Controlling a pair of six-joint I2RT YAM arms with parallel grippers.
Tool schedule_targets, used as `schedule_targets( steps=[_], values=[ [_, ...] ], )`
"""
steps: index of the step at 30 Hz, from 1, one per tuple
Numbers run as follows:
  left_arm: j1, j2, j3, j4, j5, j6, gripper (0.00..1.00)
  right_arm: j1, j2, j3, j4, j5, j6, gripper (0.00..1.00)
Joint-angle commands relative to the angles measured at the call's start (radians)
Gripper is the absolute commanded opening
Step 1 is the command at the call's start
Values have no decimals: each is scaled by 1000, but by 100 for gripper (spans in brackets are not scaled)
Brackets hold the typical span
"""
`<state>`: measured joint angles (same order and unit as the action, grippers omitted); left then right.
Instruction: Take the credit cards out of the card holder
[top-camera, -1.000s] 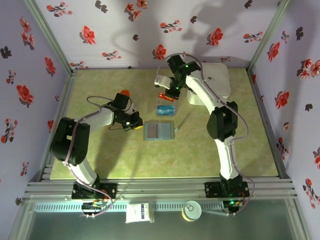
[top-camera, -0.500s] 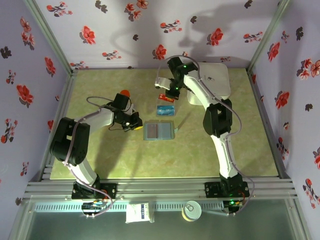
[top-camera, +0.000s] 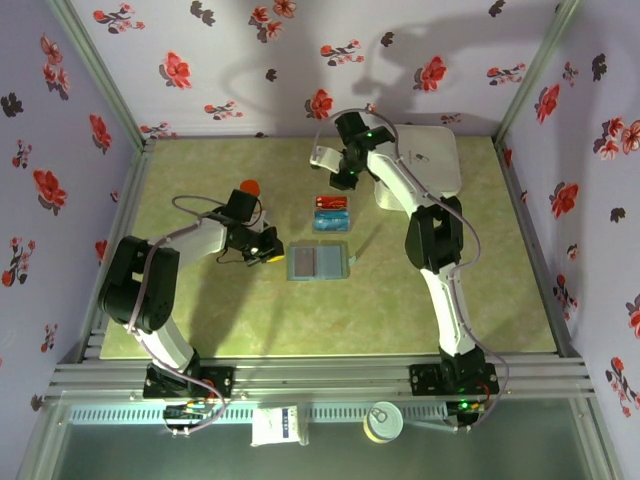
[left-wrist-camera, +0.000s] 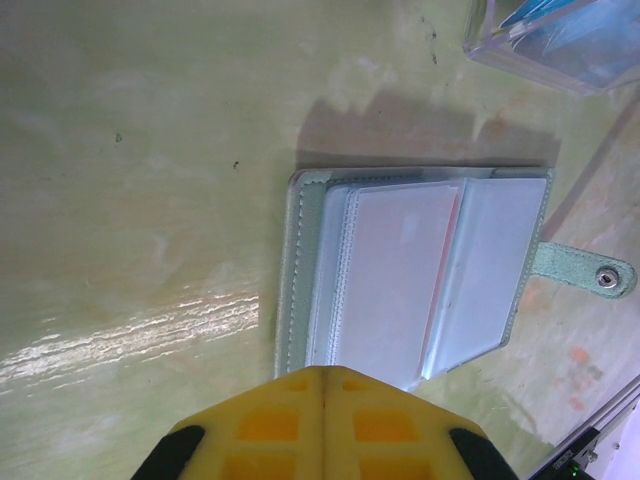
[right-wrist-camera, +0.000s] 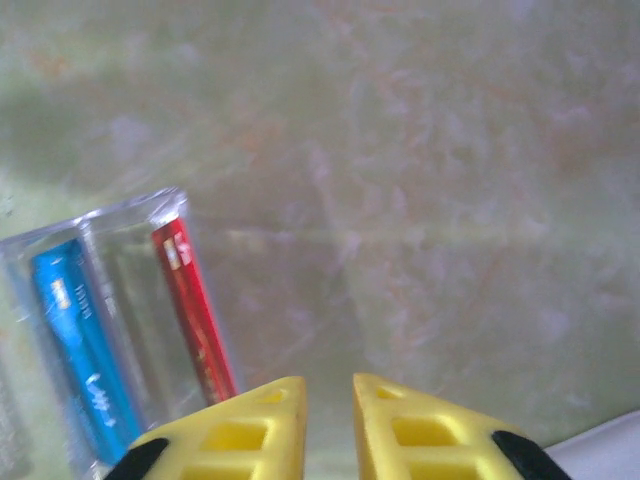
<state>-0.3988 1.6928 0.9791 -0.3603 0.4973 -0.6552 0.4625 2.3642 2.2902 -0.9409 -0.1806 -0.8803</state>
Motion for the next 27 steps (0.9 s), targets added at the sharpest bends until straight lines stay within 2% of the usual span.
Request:
schedule_targets(
  steps=[1,14,27],
  values=[
    [8,-26,-6,-12,-9,-12,0,3,-25,-39,76,27,46,22],
    [9,-36,-25,-11,-11,-11,0,38,-5,-134,104,4,57,25],
    [8,-45,-30,1,-9,-16,0,43,-56,-133,128,42,97,25]
  ],
)
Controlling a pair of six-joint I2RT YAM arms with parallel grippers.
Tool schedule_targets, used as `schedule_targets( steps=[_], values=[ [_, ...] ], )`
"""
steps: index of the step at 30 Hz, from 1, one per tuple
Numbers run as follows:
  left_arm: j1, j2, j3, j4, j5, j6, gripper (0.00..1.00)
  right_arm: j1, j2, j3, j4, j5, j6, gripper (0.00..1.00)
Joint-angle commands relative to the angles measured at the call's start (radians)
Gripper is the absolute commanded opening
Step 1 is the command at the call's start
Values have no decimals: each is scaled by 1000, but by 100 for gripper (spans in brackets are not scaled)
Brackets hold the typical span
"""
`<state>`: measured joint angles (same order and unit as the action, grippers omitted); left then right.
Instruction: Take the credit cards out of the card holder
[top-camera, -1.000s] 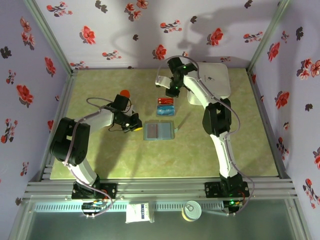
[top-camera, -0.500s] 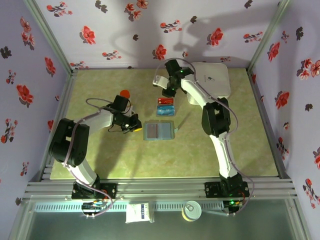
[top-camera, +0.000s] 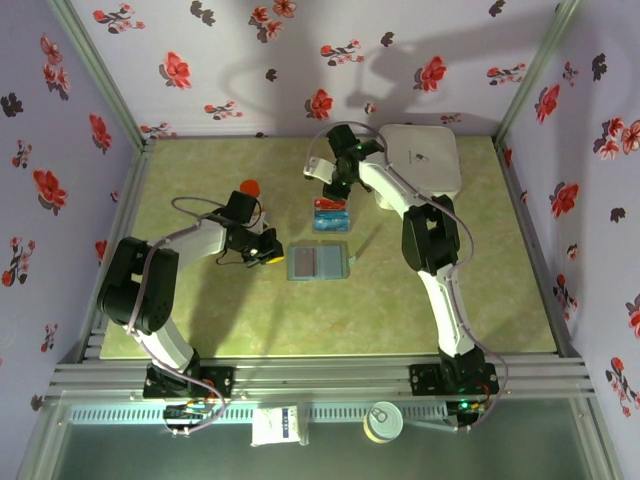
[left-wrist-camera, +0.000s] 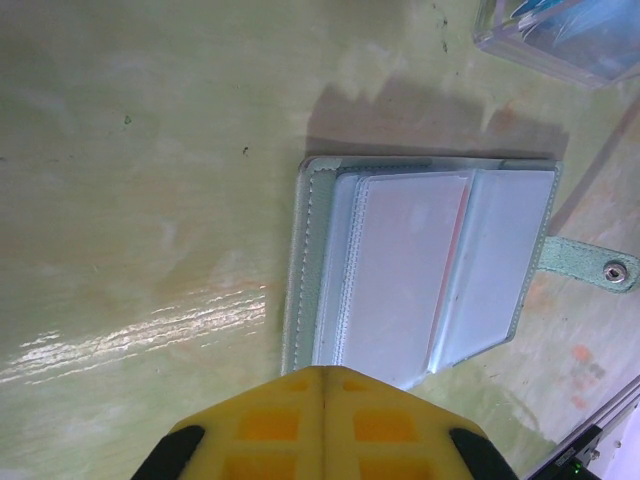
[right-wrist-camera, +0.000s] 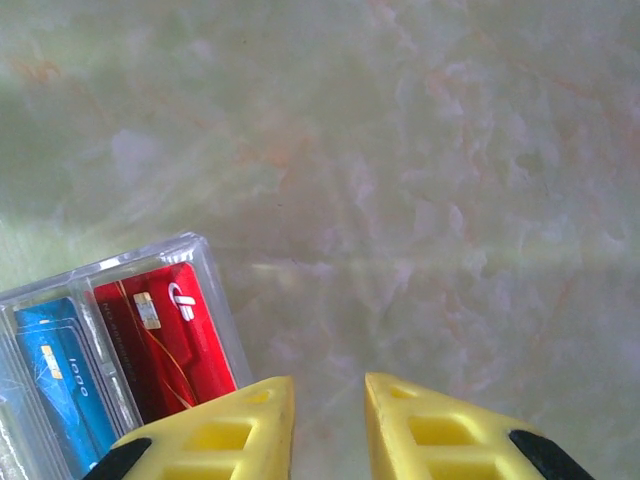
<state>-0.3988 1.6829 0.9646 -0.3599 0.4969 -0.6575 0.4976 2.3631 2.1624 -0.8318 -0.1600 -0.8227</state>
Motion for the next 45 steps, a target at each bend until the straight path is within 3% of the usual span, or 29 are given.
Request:
schedule_targets(
  steps=[1,8,21,27,30,35,45],
  values=[
    [8,-33,-16,3,-8,-14,0,10,-65,-12,32,26,61,26],
    [9,-19,-11,39,1,-23,0,38,-180,-157,154,58,290,28],
    [5,-1,9,79,45,-11,0,113,-465,-633,475,37,1006,28],
    [-14,35,2,92,55,-19,0,126,-538,-846,678,-111,1356,24],
    [-25,54,-4,107,63,-28,0,142,-527,-884,694,-152,1490,20],
    [-43,77,-18,116,59,-31,0,179,-499,-913,682,-209,1579,18],
    [-47,99,-29,103,49,-15,0,218,-455,-970,683,-292,1642,28]
  ],
)
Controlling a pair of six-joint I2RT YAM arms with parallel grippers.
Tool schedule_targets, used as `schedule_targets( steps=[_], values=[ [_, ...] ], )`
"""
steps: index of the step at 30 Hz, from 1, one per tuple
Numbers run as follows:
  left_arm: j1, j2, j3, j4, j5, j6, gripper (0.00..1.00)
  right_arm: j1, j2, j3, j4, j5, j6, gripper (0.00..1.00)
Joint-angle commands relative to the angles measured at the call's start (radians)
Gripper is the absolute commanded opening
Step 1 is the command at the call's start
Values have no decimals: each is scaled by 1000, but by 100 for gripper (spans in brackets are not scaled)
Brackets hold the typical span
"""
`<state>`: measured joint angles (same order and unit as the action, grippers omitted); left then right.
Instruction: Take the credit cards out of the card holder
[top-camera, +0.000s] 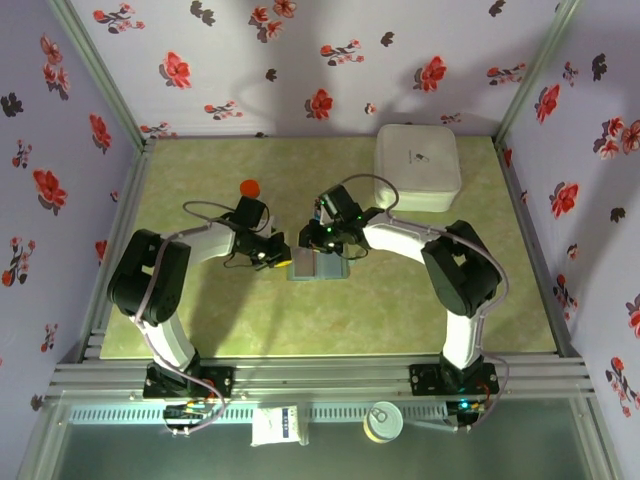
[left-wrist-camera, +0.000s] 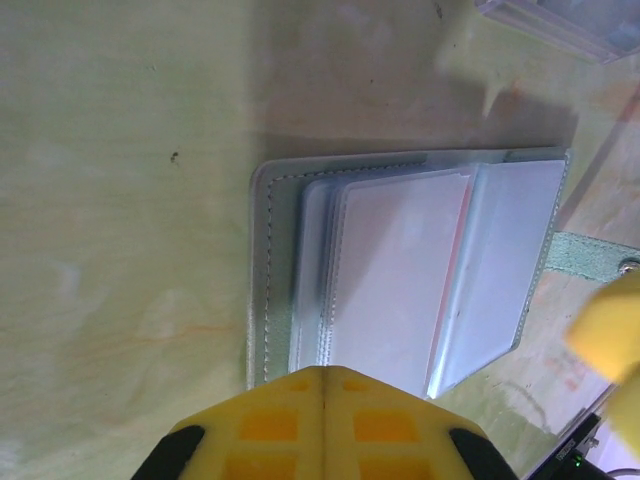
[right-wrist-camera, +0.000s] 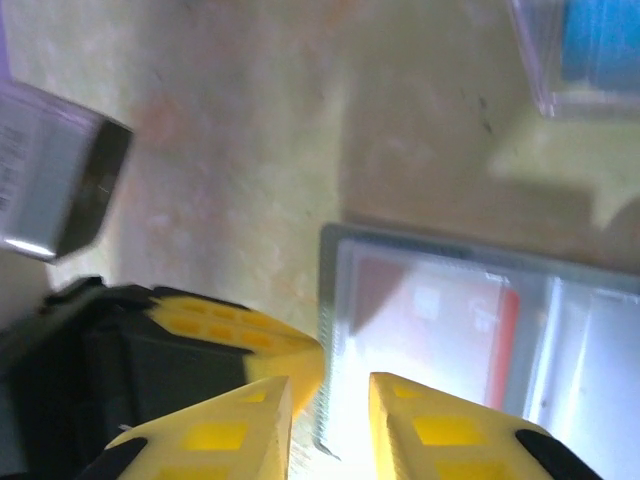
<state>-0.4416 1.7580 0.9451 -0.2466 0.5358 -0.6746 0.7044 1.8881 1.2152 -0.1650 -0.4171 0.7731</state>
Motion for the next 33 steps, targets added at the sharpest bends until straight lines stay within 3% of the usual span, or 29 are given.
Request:
schedule_targets(
  steps=[1,11,23,33],
  values=[
    [-5,30,-7,-15,9,6,0,13,20,-26,16,-35,48,29],
    [0,65,42,-75,-10,54,0,17,28,-36,-41,-21,34,34],
    [-1,70,34,-73,-11,51,0,17,64,-29,-57,-46,29,27],
    [-1,83,40,-70,-11,49,0,18,74,-8,-139,9,-11,27]
  ],
)
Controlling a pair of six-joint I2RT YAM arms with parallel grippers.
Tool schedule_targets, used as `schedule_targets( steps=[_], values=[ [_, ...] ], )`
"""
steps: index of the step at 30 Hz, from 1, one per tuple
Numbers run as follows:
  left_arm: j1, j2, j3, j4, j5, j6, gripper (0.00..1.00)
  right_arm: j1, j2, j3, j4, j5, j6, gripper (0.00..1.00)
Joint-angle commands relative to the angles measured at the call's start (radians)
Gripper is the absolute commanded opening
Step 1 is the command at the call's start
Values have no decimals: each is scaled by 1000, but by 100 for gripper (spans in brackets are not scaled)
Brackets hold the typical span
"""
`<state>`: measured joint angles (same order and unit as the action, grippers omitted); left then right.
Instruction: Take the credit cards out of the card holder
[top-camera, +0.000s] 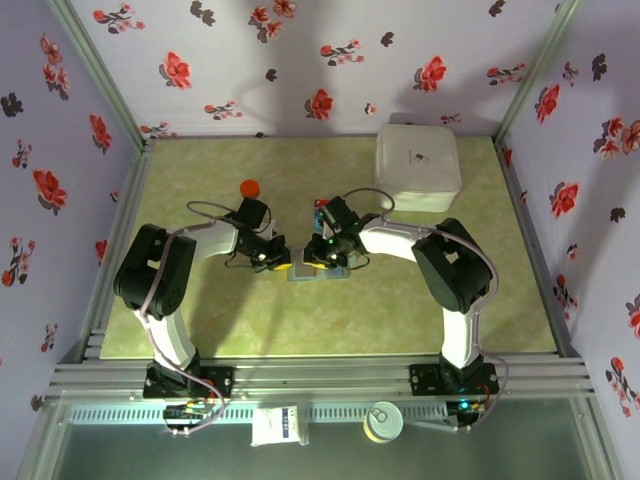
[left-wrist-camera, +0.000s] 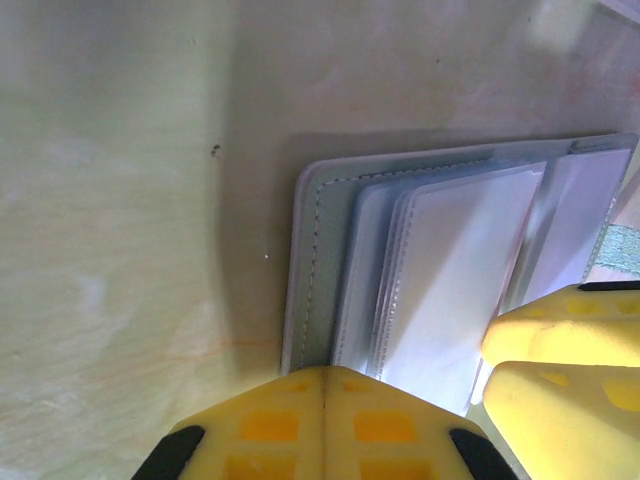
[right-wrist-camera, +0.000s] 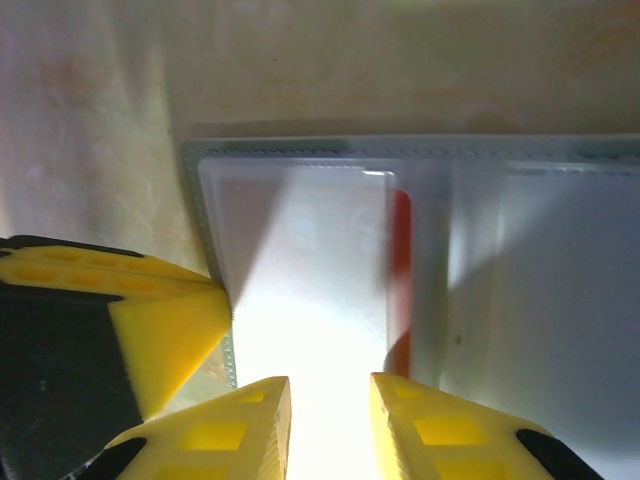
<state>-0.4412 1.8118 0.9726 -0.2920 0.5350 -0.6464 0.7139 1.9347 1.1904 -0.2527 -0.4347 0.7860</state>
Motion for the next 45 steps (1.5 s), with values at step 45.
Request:
schedule_targets(
  steps=[45],
  values=[
    [-46,-84,49,29,21,-104,14,-33,-13,-115,74,15,11,14]
  ],
)
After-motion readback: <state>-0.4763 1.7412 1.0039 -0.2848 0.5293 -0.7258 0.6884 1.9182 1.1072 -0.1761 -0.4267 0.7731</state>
